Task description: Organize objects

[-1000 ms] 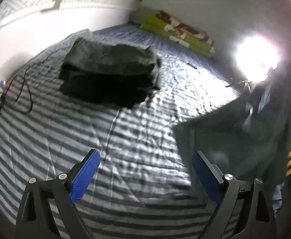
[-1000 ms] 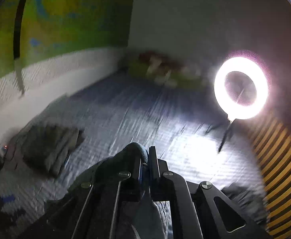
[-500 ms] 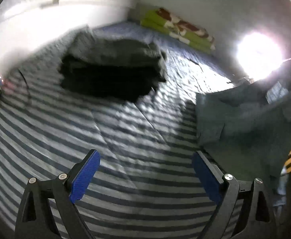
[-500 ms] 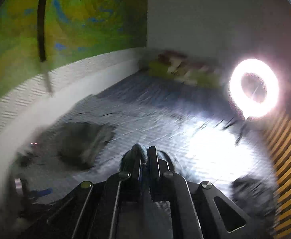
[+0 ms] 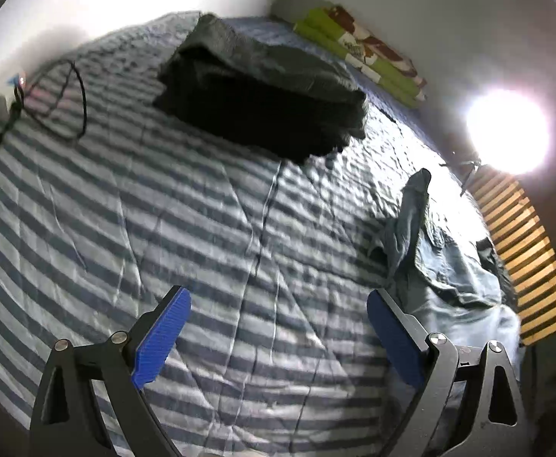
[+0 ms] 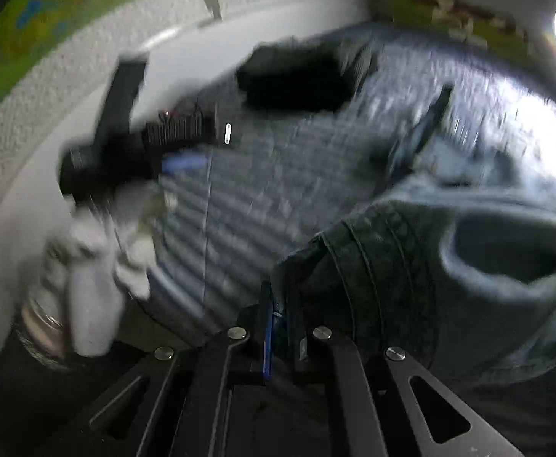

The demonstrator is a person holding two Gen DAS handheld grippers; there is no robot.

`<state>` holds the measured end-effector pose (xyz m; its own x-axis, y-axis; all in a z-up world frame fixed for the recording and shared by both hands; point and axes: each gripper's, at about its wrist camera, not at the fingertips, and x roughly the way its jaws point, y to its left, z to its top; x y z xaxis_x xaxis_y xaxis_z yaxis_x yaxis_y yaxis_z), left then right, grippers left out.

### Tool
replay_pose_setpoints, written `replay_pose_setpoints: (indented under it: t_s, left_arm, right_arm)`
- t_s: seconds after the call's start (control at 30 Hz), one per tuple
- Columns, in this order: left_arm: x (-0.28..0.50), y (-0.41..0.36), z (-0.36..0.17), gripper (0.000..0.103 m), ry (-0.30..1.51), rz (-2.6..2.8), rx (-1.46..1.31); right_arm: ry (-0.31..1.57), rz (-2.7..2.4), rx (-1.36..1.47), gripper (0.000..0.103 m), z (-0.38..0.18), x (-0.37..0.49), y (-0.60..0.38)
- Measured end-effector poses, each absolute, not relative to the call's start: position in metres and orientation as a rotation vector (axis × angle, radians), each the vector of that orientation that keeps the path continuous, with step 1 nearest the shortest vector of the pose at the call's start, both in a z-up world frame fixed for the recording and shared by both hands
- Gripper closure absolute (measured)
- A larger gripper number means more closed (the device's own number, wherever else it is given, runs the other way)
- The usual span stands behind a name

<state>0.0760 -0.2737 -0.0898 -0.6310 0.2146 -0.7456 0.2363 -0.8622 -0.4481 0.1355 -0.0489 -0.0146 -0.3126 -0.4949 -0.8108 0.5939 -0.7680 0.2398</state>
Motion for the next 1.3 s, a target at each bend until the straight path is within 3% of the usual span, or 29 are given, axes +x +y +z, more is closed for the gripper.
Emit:
replay_pose_setpoints:
  t_s: [0.17,0.33,0.53,0.67,0.77,0.83,0.9,0.97,1.13,1.3]
  left_arm:
    - [0.079,-0.269,-0.105,0.007,0.940,-2.719,1.468]
    - [0.085,-0.253,-0.104,0.007,0.752,-2.778,1.495]
    - [0.083,-0.249,-0.105,0.007,0.815,-2.794,1.542]
    - [0.089,-0.242,-0.112,0.007,0.833,-2.783,1.598]
    - [0.096,-0.228,-0.117,0.007,0.851,-2.787,1.669]
    - [0.100,-0.216,-0.119,0.007,0.851,-2.796,1.705]
    - [0.102,-0.201,-0.122,0.007,0.864,-2.808,1.753]
    - [0.103,-0.185,-0.126,0.007,0.856,-2.818,1.792]
    - [0.102,-0.167,-0.131,0.007,0.930,-2.819,1.787]
    - [0.104,-0.153,-0.131,0.007,0.834,-2.849,1.772]
  right_arm:
    - [0.245,-2.164,1.161,0.098,-0.027,0.162,-0.075]
    - [0.276,-2.194,1.109,0.098,-0.019,0.171,-0.076]
    - [0.298,-2.148,1.150,0.097,-0.030,0.176,-0.078]
    - [0.404,-1.976,1.149,0.085,-0.013,0.186,-0.067]
    - [0.342,-1.934,1.145,0.078,0.017,0.179,-0.037]
    - [0.294,-1.987,1.114,0.077,0.042,0.160,-0.015]
    - [0.229,-2.073,1.093,0.060,0.064,0.126,0.007]
    - [0.165,-2.177,1.084,0.052,0.077,0.081,0.025]
    - [0.101,-2.337,1.212,0.051,0.061,-0.054,0.045]
    - [-0.115,-2.252,1.414,0.049,0.004,-0.141,0.044]
